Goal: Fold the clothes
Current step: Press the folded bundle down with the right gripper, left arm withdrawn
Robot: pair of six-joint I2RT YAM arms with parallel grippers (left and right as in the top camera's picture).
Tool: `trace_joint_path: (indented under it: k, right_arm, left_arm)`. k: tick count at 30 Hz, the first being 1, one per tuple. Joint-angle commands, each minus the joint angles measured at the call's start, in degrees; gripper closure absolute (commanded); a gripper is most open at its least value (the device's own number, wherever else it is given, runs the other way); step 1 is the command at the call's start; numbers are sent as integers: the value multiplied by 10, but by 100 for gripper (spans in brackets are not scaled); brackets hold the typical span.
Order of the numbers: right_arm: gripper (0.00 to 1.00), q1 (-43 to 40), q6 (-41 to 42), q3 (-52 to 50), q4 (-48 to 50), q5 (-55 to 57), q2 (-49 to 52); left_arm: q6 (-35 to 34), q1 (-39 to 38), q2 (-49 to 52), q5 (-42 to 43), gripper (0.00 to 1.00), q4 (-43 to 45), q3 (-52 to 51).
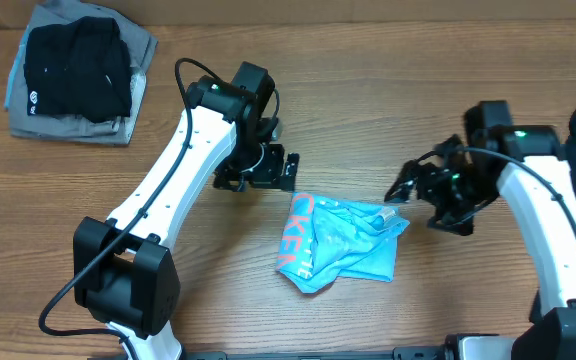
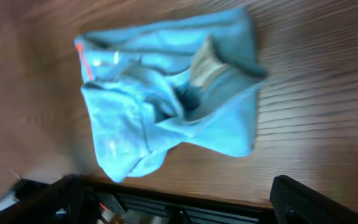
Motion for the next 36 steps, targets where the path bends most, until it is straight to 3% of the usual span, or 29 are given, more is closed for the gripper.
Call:
trace_joint_path:
  k: [1,10,17,28,30,36]
  right_arm:
    - [0,56,43,10,8,19,-14]
    - [0,240,131,10,40,113,-12]
    - [0,355,212,10,79,178,28]
    - [2,406,264,10,103,254,129]
    - [8,406,264,10,111,256,140]
    - [43,405,283,10,110,287,147]
  left_arm:
    - [-85,12,-17,-166,0,-2,4]
    - [-101,94,-17,-188,0,14,2]
    - [-97,112,-17,-188,0,4,1]
    - [-97,112,-17,-188,0,-10,1]
    - [-97,113,-17,-189,0,-12,1]
    - [-97,113,-17,-188,0,-14,1]
